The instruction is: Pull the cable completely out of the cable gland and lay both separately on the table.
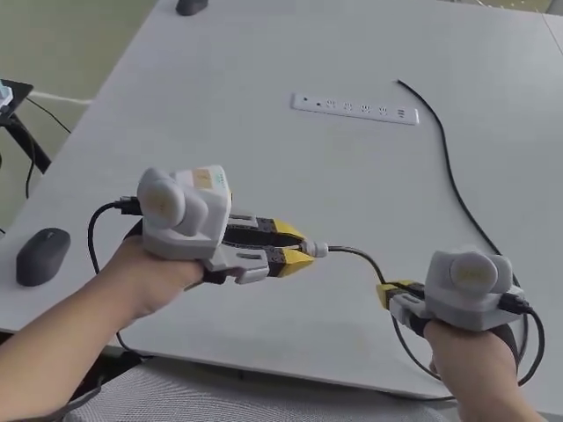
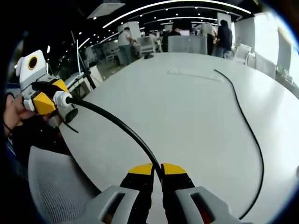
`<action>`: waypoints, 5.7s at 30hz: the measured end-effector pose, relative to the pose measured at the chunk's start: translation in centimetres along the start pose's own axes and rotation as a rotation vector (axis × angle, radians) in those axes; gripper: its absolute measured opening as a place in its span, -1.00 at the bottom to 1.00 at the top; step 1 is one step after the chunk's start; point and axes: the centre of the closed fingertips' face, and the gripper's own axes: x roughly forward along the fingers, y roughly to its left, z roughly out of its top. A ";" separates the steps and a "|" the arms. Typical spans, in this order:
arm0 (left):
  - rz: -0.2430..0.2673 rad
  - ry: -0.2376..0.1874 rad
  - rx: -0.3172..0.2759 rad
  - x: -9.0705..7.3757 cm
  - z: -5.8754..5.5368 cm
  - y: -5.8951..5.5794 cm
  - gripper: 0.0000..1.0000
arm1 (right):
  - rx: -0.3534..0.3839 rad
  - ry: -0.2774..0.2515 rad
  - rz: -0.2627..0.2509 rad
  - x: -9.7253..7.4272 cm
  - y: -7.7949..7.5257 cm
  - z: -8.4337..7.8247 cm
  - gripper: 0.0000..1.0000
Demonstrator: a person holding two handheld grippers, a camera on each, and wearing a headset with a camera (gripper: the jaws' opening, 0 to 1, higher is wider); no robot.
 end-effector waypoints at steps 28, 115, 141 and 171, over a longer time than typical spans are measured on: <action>0.012 0.006 -0.019 -0.1 -0.2 1.0 -0.70 | -0.391 -0.147 0.092 -4.6 4.4 6.9 -0.45; -0.011 -0.017 0.036 0.1 1.0 -0.2 -0.70 | 0.265 -0.031 0.115 0.0 -0.8 0.8 -0.96; -0.013 -0.022 0.046 0.1 1.2 -0.3 -0.70 | 0.490 -0.006 0.078 0.0 -1.2 -1.3 -0.96; -0.005 -0.034 0.022 0.3 1.9 0.6 -0.70 | 0.231 -0.004 0.082 0.7 -2.3 -1.6 -0.94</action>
